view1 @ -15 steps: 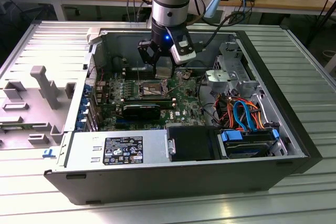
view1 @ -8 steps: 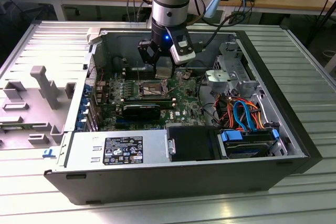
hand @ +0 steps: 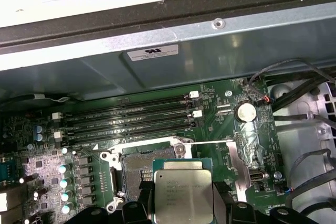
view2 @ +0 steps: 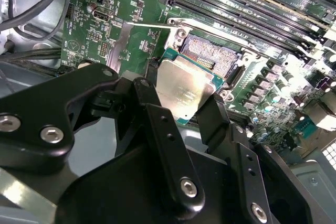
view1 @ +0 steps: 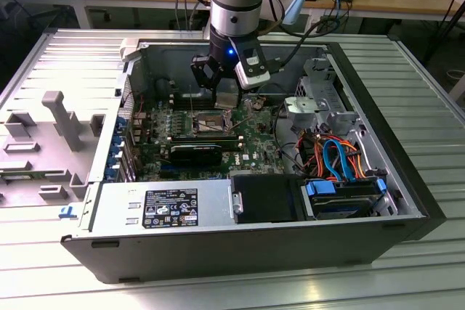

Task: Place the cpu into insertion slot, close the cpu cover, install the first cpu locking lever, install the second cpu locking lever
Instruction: 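Place the cpu into insertion slot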

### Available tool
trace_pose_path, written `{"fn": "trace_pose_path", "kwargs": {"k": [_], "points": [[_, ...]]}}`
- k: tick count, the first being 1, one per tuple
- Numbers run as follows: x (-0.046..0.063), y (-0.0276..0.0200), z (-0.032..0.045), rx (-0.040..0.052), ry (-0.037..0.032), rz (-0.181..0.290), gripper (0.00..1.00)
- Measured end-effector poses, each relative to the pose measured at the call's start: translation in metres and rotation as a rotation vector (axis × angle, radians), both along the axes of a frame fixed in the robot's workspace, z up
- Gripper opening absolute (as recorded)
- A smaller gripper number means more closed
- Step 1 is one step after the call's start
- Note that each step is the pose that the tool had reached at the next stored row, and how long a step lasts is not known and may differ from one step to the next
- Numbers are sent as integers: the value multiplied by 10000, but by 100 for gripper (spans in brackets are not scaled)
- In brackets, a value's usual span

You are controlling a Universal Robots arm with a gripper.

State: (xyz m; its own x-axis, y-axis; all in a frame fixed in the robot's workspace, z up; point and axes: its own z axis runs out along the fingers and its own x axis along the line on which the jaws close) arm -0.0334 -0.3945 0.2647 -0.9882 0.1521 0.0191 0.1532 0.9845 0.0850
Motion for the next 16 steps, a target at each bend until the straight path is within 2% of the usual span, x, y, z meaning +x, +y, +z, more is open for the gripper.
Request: {"fn": "trace_pose_path", "kwargs": {"k": [16], "points": [[0,0,0,-3,1,-246,54]]}}
